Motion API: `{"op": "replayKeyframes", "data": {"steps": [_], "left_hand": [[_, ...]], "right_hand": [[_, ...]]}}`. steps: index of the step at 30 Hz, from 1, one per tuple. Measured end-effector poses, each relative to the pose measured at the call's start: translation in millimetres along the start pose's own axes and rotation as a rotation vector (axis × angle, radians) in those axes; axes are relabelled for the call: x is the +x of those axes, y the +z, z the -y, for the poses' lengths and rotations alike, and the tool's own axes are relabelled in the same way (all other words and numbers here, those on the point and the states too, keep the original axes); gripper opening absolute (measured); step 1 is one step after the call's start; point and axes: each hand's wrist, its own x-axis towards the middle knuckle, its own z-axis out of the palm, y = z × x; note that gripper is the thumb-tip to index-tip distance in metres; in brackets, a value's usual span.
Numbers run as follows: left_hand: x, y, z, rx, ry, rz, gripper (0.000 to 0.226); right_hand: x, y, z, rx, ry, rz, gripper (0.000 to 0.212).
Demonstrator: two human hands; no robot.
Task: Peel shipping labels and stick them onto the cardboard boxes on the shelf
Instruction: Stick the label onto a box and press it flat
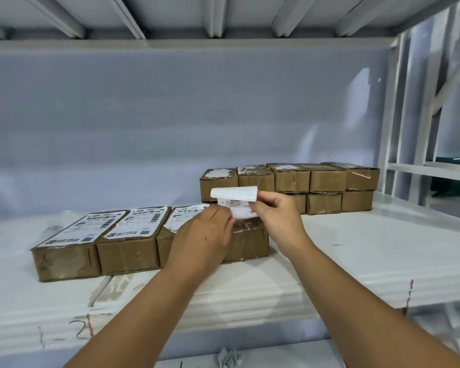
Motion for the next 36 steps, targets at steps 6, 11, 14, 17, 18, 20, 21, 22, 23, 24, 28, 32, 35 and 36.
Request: {"op": "replayKeyframes", "data": {"steps": [6, 11, 14, 17, 18, 20, 21, 22, 23, 24, 28, 32, 35, 36], "left_hand": [[-2.4, 0.9, 3.1, -0.02, 0.014, 0.029, 0.04], [-3.5, 1.6, 7.2, -0.047, 0.049, 0.049, 0.041], [-3.8, 1.5, 9.5, -0.07, 0.045, 0.075, 0.045], [-3.9, 1.5, 10.9, -0.056, 0.059, 0.078, 0.044], [-3.8, 1.4, 10.8, -0.056, 0.063, 0.075, 0.043], [-3.7, 1.4, 10.0, -0.061, 0.063, 0.075, 0.043], [-3.9, 1.4, 9.8, -0.064, 0.061, 0.076, 0.043], [-3.9, 1.4, 9.8, -0.068, 0.058, 0.076, 0.044], [-4.1, 1.6, 10.1, -0.07, 0.058, 0.075, 0.044], [-4.0, 1.7, 10.5, -0.07, 0.06, 0.073, 0.044], [-3.9, 1.1, 10.5, -0.075, 0.073, 0.074, 0.042], [-4.1, 0.3, 10.1, -0.067, 0.082, 0.054, 0.04], [-4.6, 0.2, 10.0, -0.048, 0.085, 0.06, 0.039], [-4.7, 0.3, 10.0, -0.048, 0.083, 0.066, 0.039]], "right_hand": [[-3.2, -0.6, -3.0, -0.095, -0.007, 0.036, 0.035], [-3.0, 0.0, -6.0, -0.16, -0.004, 0.038, 0.033], [-1.9, -0.7, -8.3, -0.23, -0.005, 0.028, 0.03], [-1.8, -0.7, -8.2, -0.257, -0.017, 0.041, 0.031], [-1.9, -0.9, -8.3, -0.267, -0.022, 0.047, 0.032], [-2.0, -2.0, -8.8, -0.291, -0.037, 0.059, 0.031], [-2.3, -2.1, -8.8, -0.307, -0.048, 0.065, 0.031], [-2.9, -2.1, -8.3, -0.322, -0.061, 0.073, 0.03], [-3.5, -1.5, -7.9, -0.335, -0.072, 0.08, 0.029], [-3.9, -1.1, -7.5, -0.34, -0.079, 0.086, 0.028], [-4.1, -0.1, -6.8, -0.356, -0.092, 0.093, 0.032], [-4.2, -0.3, -7.3, -0.383, -0.117, 0.1, 0.035], [-3.5, 0.2, -8.0, -0.396, -0.119, 0.123, 0.036], [-3.3, 0.5, -8.2, -0.402, -0.117, 0.13, 0.036]]}}
